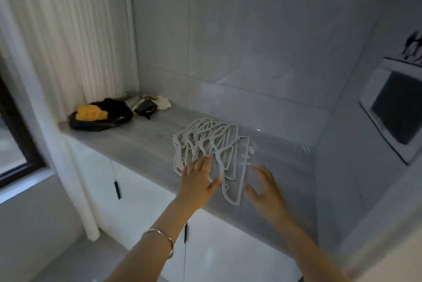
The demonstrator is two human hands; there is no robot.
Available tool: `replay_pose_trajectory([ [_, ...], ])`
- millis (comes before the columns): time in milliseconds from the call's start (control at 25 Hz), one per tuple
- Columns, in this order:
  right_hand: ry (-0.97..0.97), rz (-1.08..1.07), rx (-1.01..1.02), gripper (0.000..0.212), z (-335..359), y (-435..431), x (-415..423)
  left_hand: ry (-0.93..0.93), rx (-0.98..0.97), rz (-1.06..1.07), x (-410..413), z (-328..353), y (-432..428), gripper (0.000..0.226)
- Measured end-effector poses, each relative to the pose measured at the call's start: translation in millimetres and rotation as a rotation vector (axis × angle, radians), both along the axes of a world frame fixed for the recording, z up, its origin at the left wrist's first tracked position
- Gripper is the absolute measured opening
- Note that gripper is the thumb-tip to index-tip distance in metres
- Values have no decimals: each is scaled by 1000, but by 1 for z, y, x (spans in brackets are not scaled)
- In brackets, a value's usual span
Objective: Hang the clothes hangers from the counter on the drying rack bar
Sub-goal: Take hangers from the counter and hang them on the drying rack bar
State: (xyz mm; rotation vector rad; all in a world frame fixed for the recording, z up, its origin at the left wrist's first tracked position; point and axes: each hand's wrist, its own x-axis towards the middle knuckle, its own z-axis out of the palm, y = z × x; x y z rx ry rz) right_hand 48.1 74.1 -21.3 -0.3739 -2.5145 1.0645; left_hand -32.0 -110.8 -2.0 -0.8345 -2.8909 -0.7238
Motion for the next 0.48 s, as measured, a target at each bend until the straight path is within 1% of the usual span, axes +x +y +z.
replay_pose_trajectory([
  [240, -123, 35, -95, 41, -56, 1, -71, -157, -138, 7, -65, -63, 32, 66],
  [400, -200, -51, -114, 33, -82, 0, -105, -235, -151, 21, -91, -89, 46, 60],
  [440, -204, -79, -91, 30, -87, 0, -111, -257, -156, 32, -95, -96, 46, 63],
  [480, -207, -110, -60, 28, -92, 0, -117, -264, -150, 44, -97, -103, 46, 73],
])
